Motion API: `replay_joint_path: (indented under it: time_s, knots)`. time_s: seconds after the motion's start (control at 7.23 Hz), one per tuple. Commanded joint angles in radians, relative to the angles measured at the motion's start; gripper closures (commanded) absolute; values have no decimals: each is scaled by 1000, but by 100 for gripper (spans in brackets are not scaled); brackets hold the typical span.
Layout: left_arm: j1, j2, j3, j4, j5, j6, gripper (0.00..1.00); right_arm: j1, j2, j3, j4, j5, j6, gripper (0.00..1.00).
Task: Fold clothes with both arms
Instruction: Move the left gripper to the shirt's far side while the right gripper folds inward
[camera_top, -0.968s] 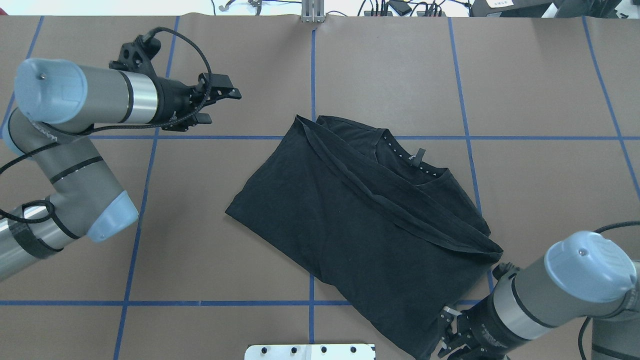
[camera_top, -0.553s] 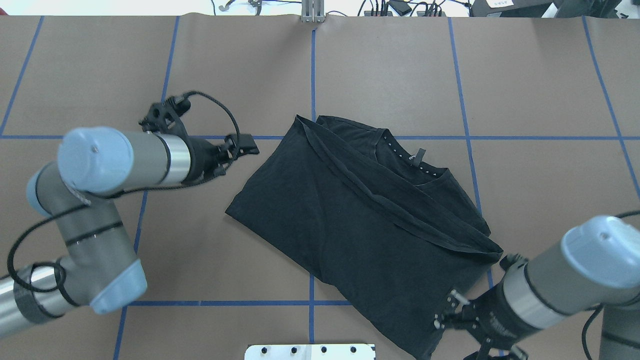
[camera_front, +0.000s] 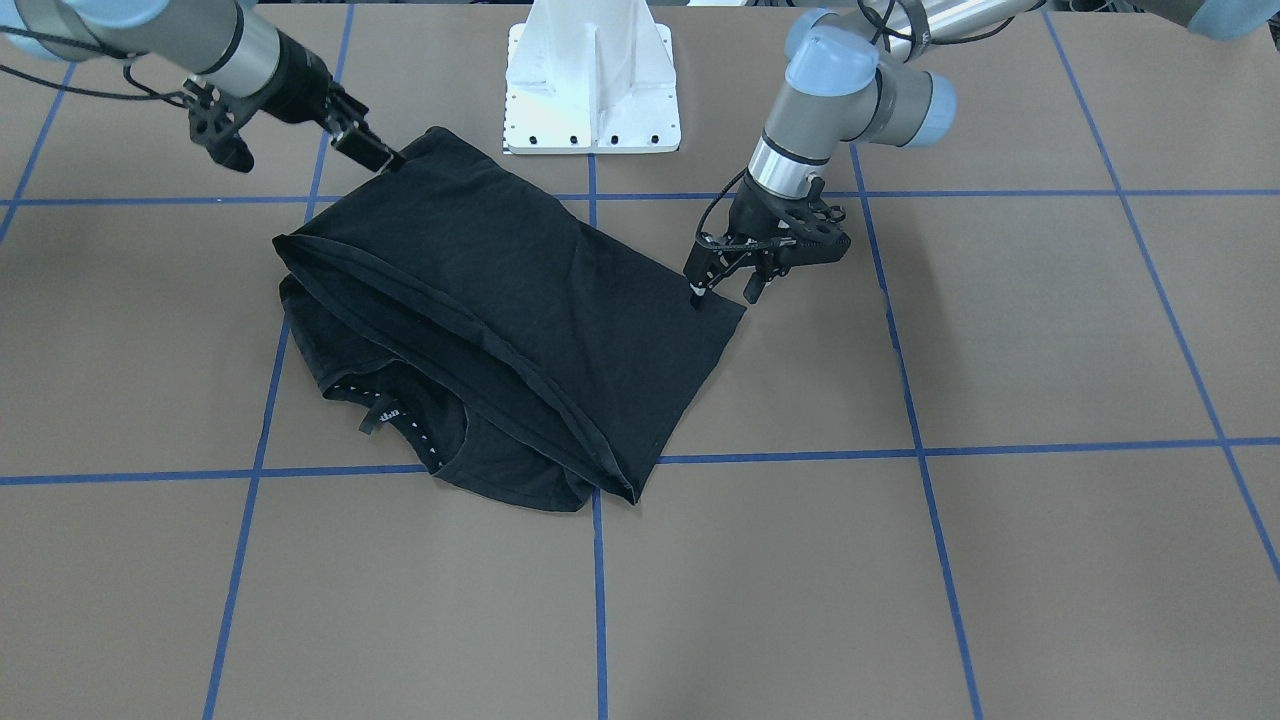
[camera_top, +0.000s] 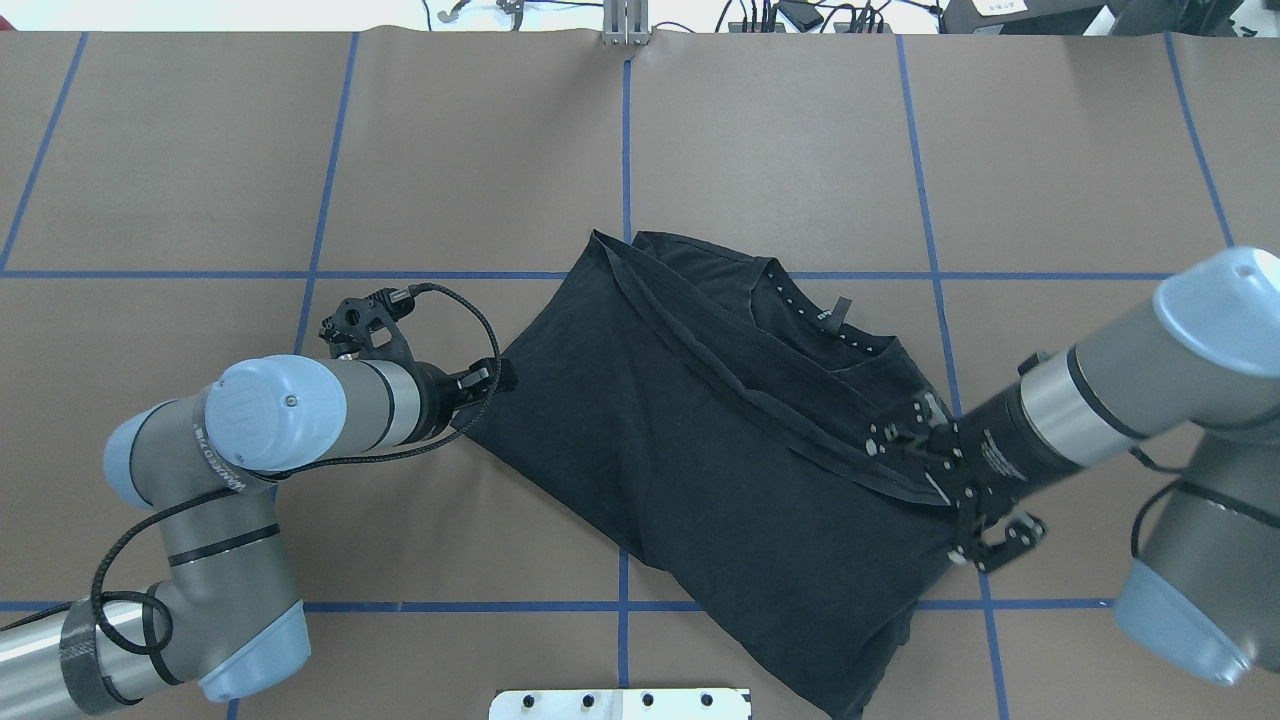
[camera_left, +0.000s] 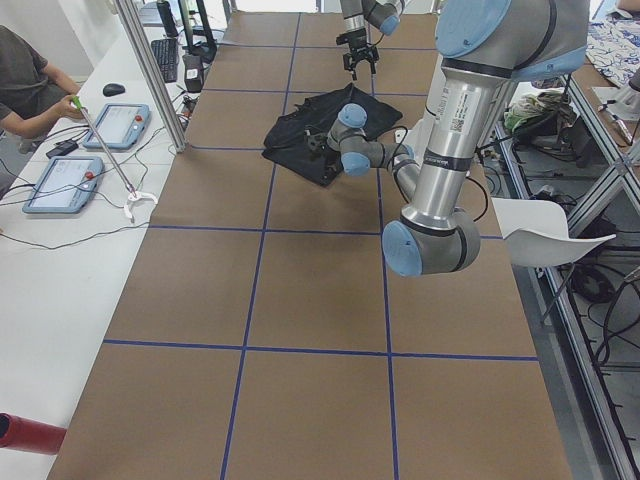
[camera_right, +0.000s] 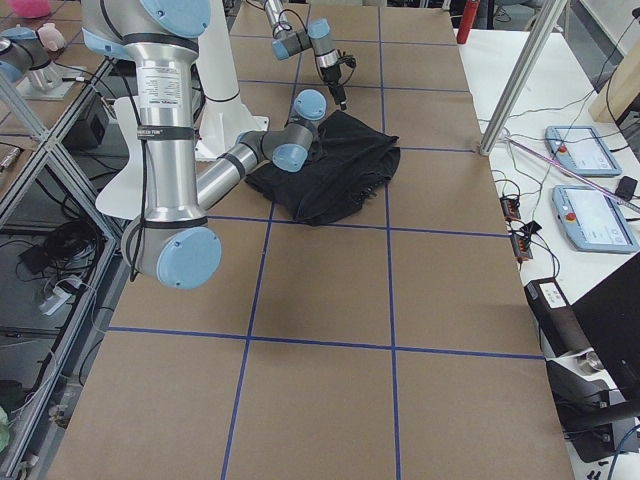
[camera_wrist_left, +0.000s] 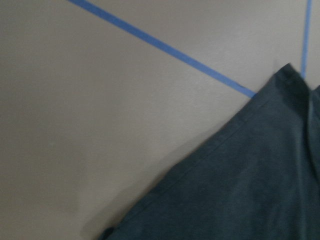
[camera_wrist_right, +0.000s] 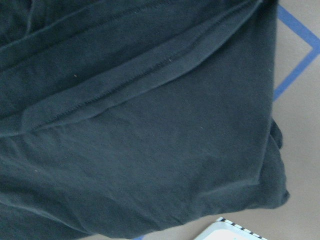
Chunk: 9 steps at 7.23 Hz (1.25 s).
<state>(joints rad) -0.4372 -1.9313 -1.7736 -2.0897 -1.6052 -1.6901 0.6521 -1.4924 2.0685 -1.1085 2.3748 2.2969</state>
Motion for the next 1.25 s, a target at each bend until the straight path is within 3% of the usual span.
replay_joint_path:
  time_s: [0.0,0.97,1.11]
  knots:
    - [5,-3,23,0,-2,0,17,63,46,-70,-4,-3,-92,0]
    - [18,9,36,5,-12,0,28,67,50,-77,-5,-6,-97,0]
    - [20,9,36,5,-13,-29,54,67,49,-77,-5,-6,-97,0]
